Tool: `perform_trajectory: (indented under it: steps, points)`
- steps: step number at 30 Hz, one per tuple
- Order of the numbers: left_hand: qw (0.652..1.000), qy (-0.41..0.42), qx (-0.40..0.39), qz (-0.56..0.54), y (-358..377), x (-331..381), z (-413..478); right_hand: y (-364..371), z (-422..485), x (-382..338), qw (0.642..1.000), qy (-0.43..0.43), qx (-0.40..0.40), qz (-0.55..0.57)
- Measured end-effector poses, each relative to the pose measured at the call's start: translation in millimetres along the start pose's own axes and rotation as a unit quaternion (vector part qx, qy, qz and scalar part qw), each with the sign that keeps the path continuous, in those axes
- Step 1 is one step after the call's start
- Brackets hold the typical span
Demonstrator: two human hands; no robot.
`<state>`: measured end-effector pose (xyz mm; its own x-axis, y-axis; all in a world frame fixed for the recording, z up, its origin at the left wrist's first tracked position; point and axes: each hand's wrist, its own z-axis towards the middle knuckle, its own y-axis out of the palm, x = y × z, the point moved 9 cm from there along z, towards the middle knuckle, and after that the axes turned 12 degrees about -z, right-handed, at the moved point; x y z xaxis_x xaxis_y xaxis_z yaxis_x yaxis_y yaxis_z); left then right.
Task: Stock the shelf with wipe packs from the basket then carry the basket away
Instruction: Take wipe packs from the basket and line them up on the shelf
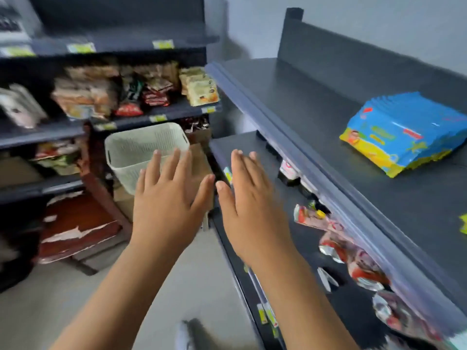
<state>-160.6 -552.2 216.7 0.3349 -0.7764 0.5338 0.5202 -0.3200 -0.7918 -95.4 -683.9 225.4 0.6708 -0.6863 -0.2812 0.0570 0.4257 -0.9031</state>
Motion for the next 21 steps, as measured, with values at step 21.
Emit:
perform_trajectory:
  steps: [21]
  points:
    - [0.985,-0.14,-0.055,-0.079,40,-292,211,291,251,-116,0.946,0.003,-0.221,0.238]
